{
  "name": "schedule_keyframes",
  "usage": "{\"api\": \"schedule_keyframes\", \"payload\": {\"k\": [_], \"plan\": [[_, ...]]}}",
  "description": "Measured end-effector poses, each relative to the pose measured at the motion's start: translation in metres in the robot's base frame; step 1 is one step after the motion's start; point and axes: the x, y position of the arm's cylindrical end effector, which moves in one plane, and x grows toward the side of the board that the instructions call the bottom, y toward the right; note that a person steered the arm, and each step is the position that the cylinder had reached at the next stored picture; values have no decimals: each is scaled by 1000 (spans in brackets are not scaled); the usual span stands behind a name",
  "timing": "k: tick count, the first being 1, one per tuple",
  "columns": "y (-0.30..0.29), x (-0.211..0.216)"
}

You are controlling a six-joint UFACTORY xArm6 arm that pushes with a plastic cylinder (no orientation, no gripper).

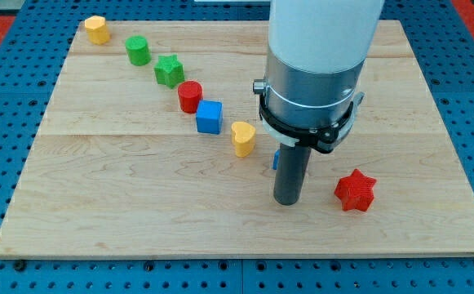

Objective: Place the red star to the bottom right of the blue triangle

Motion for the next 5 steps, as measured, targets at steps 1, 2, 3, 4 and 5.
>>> {"api": "schedule_keyframes", "payload": {"k": [1, 2, 3, 4, 5], "plan": [[0, 0], [0, 0], [0, 0], [18, 9], [68, 19]]}}
